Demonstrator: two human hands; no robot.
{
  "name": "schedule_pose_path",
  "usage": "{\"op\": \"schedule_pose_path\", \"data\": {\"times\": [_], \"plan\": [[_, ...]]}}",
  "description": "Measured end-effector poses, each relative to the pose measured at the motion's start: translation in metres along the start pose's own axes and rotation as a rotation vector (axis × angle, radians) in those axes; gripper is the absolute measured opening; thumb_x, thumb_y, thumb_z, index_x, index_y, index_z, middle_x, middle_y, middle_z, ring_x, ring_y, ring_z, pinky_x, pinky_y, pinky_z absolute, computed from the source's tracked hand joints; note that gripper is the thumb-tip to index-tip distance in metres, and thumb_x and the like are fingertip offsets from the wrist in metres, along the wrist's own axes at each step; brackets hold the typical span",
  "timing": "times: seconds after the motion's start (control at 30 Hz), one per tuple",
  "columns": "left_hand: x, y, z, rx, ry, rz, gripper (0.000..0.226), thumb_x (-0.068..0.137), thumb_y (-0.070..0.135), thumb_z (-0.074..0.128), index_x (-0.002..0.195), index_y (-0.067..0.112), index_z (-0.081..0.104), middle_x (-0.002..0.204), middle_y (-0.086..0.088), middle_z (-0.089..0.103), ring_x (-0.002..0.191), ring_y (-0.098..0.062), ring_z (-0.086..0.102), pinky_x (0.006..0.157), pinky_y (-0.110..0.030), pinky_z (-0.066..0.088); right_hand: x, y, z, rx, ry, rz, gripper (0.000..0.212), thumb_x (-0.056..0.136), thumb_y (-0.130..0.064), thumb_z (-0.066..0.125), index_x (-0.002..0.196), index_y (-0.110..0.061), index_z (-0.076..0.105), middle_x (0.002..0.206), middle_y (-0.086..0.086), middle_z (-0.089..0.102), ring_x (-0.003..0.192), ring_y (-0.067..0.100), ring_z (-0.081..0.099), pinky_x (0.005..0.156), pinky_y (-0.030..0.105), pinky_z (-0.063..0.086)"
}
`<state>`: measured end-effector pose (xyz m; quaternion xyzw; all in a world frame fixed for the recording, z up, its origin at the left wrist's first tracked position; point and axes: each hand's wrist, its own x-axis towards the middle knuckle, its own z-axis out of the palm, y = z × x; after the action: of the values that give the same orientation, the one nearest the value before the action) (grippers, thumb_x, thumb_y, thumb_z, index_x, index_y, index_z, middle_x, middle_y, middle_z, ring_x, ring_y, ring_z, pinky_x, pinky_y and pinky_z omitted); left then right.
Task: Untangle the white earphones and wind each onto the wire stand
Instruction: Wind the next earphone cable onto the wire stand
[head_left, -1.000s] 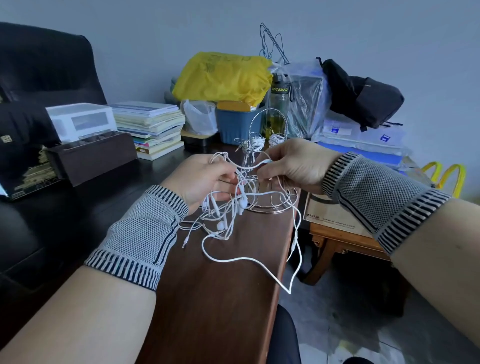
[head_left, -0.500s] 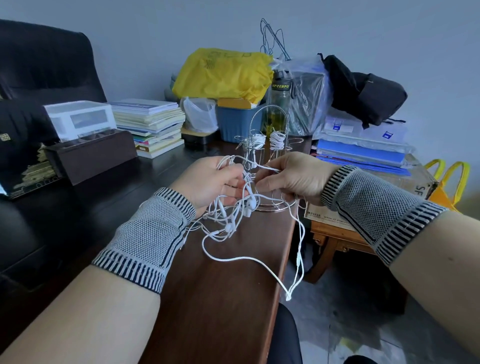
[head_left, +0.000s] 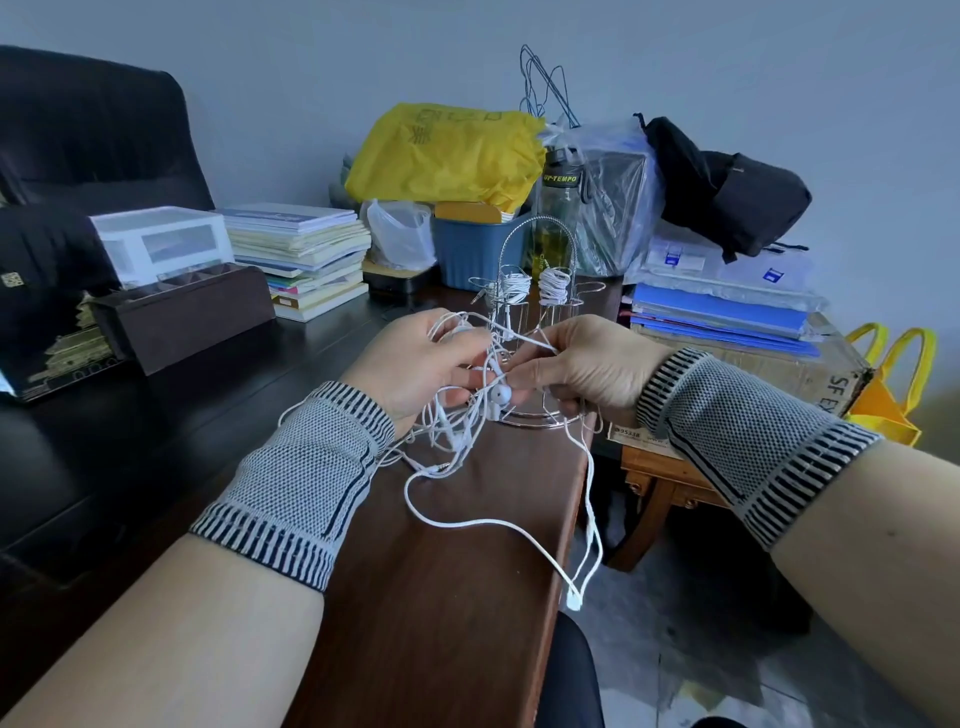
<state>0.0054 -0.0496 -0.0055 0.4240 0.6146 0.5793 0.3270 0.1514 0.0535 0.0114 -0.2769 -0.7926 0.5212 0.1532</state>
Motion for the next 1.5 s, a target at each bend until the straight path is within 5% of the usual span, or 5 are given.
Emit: {"op": "schedule_pose_path", "data": {"times": [0.27,0.67,0.83,1.3,1.5], "plan": [[0.0064,-0.0034,-0.0024,0.171,0.170,0.073,0.015,0.080,0.010,0.075,0.080,0.016,0.061,0.077,-0.001,0.067,0.068,-0.011,0.065,0.059,-0.024,0.050,-0.0010,-0.0033,0.0002,-0.087,-0.011,-0.053,0.013,0.076,-0.009,0.078,0.077,-0.007,0.066,0.060,0.006,0.059,0.043,0.011,0.033,0.043,0.022,0.029],[0.0048,-0.0018,0.0024,0.036,0.153,0.036,0.054,0.082,0.008,0.074,0.129,-0.001,0.052,0.085,-0.002,0.071,0.072,-0.010,0.073,0.054,-0.017,0.049,-0.0048,-0.0016,0.0024,-0.063,-0.048,0.034,0.034,0.082,-0.018,0.073,0.100,0.010,0.063,0.039,-0.005,0.034,0.043,0.013,0.023,0.050,0.026,0.023],[0.0012,0.0010,0.0003,-0.038,0.079,0.008,0.015,0.091,-0.003,0.056,0.086,0.011,0.060,0.084,-0.006,0.071,0.069,-0.013,0.072,0.054,-0.018,0.050,-0.0045,-0.0006,-0.0018,0.029,-0.035,0.063,0.014,0.084,-0.014,0.069,0.086,-0.001,0.064,0.070,0.009,0.065,0.041,0.009,0.027,0.045,0.021,0.025],[0.0000,0.0002,0.0036,0.003,0.059,0.031,0.011,0.084,0.002,0.070,0.086,0.012,0.065,0.072,0.001,0.069,0.063,-0.011,0.063,0.050,-0.019,0.042,-0.0029,-0.0023,0.0004,-0.080,-0.057,-0.017,0.028,0.080,-0.027,0.076,0.082,0.000,0.069,0.044,-0.001,0.035,0.040,0.012,0.025,0.042,0.020,0.027],[0.0018,0.0017,-0.0030,0.055,0.141,0.065,0.012,0.062,0.018,0.077,0.072,0.025,0.074,0.083,-0.004,0.073,0.081,-0.023,0.065,0.078,-0.037,0.051,0.0017,0.0006,-0.0020,-0.145,-0.008,0.031,0.035,0.072,-0.028,0.082,0.084,0.000,0.065,0.049,-0.001,0.041,0.043,0.012,0.031,0.040,0.020,0.029]]}}
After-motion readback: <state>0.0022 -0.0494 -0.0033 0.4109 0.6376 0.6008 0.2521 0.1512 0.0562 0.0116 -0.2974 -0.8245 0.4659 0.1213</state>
